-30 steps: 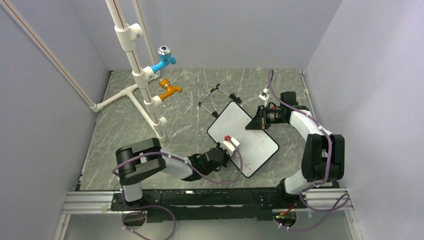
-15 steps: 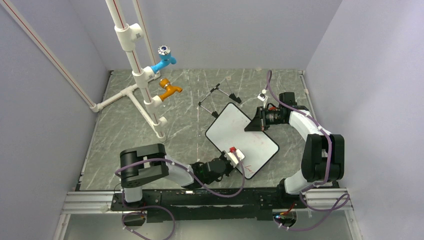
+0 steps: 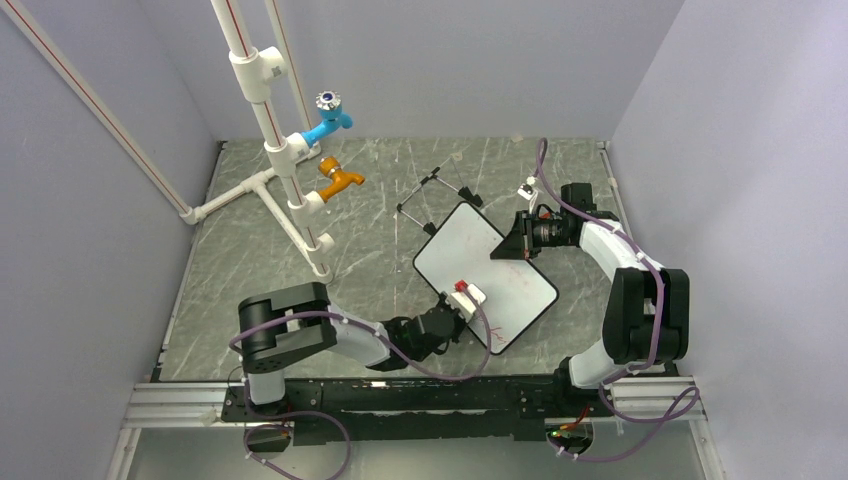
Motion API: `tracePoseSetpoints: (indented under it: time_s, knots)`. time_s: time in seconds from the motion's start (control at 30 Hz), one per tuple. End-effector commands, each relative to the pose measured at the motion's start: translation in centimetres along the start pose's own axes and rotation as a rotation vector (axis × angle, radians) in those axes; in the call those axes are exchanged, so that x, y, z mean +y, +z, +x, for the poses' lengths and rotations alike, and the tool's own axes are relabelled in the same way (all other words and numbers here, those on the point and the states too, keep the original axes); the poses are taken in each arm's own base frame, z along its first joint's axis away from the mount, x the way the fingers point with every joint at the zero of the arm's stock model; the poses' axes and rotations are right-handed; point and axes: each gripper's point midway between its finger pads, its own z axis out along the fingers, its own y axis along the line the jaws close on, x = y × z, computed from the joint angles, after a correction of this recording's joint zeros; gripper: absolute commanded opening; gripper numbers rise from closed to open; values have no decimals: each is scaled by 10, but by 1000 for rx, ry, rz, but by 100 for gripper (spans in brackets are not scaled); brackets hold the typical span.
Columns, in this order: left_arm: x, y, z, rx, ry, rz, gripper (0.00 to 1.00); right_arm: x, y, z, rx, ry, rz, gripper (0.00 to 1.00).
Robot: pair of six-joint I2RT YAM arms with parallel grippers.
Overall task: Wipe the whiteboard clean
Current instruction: Erase the center of the board with the whiteboard.
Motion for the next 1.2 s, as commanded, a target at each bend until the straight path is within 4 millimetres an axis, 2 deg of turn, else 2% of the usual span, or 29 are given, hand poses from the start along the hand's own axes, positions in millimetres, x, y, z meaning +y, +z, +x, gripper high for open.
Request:
tracePoseSetpoints:
  time_s: [0.0,0.1,0.23,0.33,0.47,0.53,0.6,0.67,0.8,0.9,1.0,1.17]
  knots:
    - [60,0,25,86,12,-183,0,34,2,-4,-13,-44,-166,0]
    - [37,-2,15,31,10,-90,0,34,2,-3,-12,-44,-164,0]
    - [-11,-9,1,-40,51,46,0,33,2,-3,-12,-40,-164,0]
    - [-40,-12,0,-55,59,124,0,33,2,-3,-12,-40,-163,0]
    - [-60,-14,9,-35,61,168,0,33,2,-3,-13,-41,-164,0]
    - [-63,-15,14,-23,56,174,0,34,1,-3,-13,-42,-164,0]
    - [-58,-14,21,1,62,148,0,34,1,-3,-14,-45,-165,0]
    - [-38,-12,28,26,75,58,0,35,1,-3,-14,-45,-166,0]
    - [26,-8,49,81,21,-121,0,35,1,-4,-16,-43,-169,0]
    - [66,-10,51,81,-17,-208,0,34,1,-4,-16,-42,-168,0]
    - [80,-13,45,61,-29,-227,0,34,1,-4,-16,-41,-167,0]
    - [74,-19,41,32,-37,-183,0,34,2,-3,-15,-37,-168,0]
